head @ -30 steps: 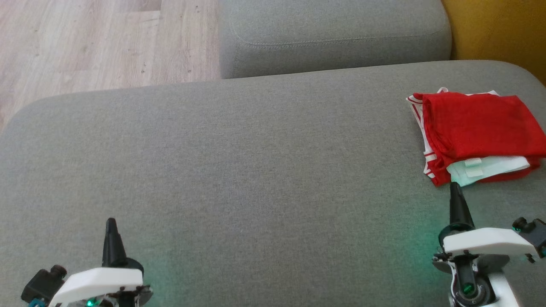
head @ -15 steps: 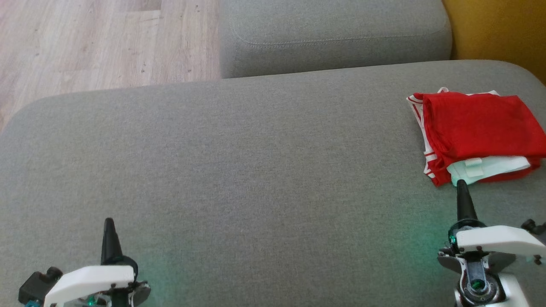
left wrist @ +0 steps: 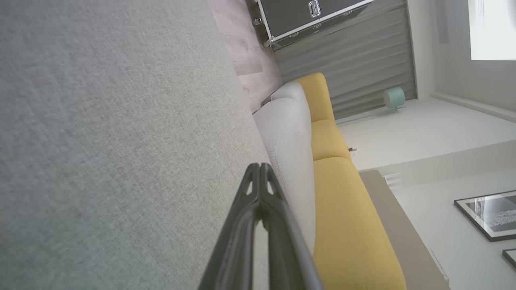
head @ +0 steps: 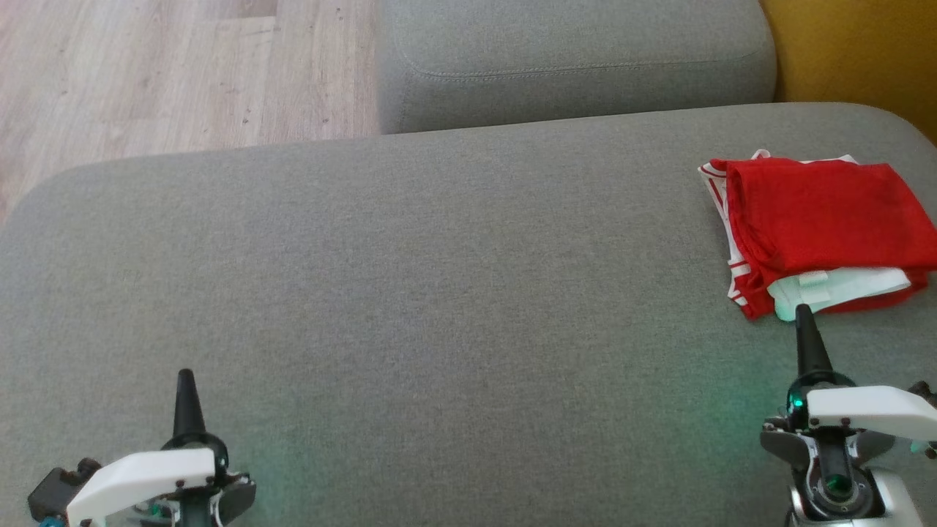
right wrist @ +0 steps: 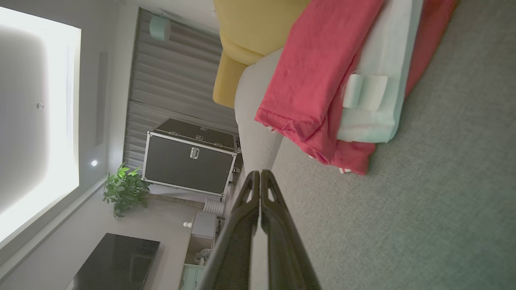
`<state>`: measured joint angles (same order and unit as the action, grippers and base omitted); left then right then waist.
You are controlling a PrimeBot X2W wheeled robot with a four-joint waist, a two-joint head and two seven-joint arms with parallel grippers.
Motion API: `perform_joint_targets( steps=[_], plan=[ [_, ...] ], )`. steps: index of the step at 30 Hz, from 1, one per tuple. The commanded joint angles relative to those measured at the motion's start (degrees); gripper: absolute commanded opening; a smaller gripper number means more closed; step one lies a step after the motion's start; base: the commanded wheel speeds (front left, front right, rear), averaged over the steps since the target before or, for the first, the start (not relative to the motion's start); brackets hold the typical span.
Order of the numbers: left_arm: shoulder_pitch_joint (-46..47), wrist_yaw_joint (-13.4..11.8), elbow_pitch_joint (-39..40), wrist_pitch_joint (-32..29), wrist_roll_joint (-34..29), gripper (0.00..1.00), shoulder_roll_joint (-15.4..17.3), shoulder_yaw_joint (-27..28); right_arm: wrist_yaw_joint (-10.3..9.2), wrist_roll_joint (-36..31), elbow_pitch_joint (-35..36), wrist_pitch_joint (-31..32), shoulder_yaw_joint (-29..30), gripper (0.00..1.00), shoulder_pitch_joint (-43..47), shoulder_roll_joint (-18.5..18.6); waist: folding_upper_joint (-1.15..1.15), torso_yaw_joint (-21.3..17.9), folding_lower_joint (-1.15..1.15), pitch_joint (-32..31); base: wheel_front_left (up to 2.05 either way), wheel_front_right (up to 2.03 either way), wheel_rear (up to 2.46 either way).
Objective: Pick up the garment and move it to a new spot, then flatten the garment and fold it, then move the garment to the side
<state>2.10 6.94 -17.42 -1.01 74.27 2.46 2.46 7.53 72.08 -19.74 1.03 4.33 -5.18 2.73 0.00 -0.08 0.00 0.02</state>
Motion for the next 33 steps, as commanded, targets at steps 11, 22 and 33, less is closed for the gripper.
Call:
perform_joint_targets(
  steps=[11, 22, 33],
  plan=[
    [3.42, 0.40, 2.57, -2.18, 7.07, 0.00, 0.37, 2.74, -0.04, 8.04, 3.63, 2.23, 0.43, 0.00, -1.29, 0.17, 0.00, 0.03, 0.00, 0.06, 0.00, 0.00, 0.00],
    [3.80, 0.48, 3.01, -4.03, 13.12, 0.00, 0.40, 3.48, -0.04, 14.77, 4.79, 4.04, 1.41, 0.00, -1.13, 0.16, 0.00, 0.06, 0.00, 0.12, 0.00, 0.00, 0.00],
    [4.10, 0.55, 3.35, -5.49, 17.89, 0.00, 0.42, 4.07, -0.04, 20.09, 5.71, 5.46, 2.19, 0.00, -1.01, 0.15, 0.00, 0.08, 0.00, 0.16, 0.00, 0.00, 0.00]
  ],
)
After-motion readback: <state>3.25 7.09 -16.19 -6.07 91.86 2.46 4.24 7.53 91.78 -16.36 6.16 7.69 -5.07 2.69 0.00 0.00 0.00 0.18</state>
